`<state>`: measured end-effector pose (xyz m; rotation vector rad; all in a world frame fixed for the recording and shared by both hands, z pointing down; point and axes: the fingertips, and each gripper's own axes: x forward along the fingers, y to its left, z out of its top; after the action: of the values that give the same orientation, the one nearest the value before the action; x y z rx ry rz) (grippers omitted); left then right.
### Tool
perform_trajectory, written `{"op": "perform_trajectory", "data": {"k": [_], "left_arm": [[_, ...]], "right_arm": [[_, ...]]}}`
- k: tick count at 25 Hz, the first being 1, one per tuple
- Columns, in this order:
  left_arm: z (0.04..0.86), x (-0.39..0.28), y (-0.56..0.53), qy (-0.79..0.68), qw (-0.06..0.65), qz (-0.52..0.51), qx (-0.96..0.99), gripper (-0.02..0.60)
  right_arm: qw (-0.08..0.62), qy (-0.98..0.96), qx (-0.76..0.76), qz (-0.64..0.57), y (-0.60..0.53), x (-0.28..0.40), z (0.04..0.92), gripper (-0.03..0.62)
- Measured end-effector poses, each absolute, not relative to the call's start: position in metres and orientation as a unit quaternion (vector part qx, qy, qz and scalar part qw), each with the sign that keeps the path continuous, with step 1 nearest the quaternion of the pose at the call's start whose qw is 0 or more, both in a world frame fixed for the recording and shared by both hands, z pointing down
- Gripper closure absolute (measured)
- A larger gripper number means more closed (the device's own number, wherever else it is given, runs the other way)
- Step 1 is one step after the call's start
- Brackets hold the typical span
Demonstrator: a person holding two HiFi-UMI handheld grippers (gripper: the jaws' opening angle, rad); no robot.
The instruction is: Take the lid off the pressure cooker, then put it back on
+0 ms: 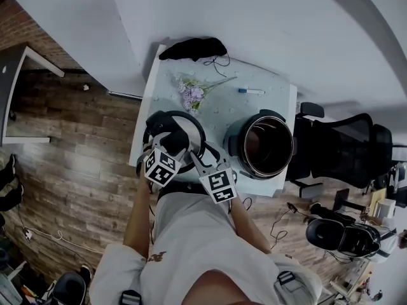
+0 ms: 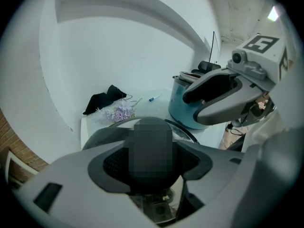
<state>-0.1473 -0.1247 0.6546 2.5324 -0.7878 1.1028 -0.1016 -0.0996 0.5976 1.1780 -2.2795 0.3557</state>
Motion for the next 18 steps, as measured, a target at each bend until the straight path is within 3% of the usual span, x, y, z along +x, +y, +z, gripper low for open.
{"op": "perform_trajectory", "data": {"k": [18], "left_arm": [[0.541, -0.117, -0.158, -0.204, 0.042, 0.359, 0.91, 0.307]], "right_arm": [[0.199, -0.823, 0.525, 0.082, -0.122, -0.075, 0.505, 0.404]]}}
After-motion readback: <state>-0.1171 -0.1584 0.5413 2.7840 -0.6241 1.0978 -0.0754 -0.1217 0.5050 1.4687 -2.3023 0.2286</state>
